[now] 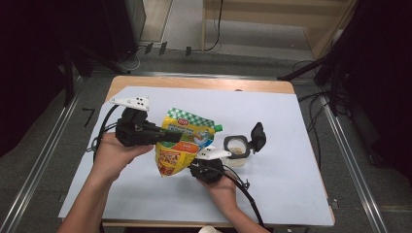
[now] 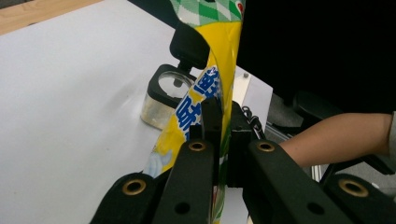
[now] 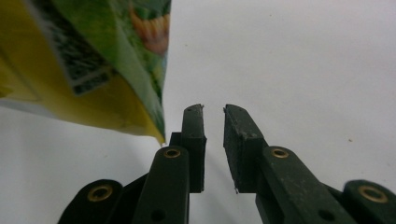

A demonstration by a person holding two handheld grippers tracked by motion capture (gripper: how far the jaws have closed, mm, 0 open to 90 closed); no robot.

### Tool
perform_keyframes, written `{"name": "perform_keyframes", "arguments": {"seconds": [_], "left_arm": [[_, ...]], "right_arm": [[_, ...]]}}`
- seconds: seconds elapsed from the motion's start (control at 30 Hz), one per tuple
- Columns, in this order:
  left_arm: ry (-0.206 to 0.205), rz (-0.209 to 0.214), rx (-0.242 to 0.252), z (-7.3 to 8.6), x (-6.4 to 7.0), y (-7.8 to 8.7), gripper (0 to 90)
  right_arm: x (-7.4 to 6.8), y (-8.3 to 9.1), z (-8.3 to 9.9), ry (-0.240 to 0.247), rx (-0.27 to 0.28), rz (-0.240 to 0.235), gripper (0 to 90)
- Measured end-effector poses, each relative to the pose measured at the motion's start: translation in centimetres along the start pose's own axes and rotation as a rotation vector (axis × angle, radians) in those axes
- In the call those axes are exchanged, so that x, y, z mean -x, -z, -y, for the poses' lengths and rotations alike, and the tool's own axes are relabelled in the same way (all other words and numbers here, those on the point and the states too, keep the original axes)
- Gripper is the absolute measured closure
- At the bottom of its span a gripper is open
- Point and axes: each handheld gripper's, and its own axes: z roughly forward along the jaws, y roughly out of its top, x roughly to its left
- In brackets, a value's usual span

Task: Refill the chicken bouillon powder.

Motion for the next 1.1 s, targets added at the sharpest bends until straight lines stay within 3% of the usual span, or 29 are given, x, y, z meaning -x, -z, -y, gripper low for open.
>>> {"name": "perform_keyframes", "arguments": {"seconds": [0.17,0.33,0.43,0.53,0.7,0.9,1.1], "left_arm": [[0.052,0.013,0.009,0.5,-0.8,-0.3,90.0],[0.064,0.011,0.020,0.6,-1.0,-0.2,90.0],[0.069,0.026,0.026,0.6,-1.0,-0.1,90.0],[0.085,0.047,0.046,0.5,-0.9,0.3,90.0],[0.089,0.033,0.064,0.6,-0.8,0.7,90.0],[0.087,0.021,0.066,0.5,-0.7,0.4,90.0],[0.091,0.014,0.073,0.5,-0.6,0.1,90.0]], "right_arm": [[-0.1,0.1,0.1,-0.005,-0.001,-0.017,77.7],[-0.3,0.0,0.2,0.008,-0.006,-0.020,75.5],[-0.4,0.0,0.3,0.004,-0.004,-0.030,73.7],[-0.4,-0.1,0.5,0.007,-0.009,-0.011,73.7],[-0.5,0.2,0.7,-0.012,0.021,-0.001,72.9],[-0.8,0.4,0.9,-0.026,0.041,-0.006,79.9],[-1.6,0.5,0.9,0.005,0.054,0.010,78.0]]}}
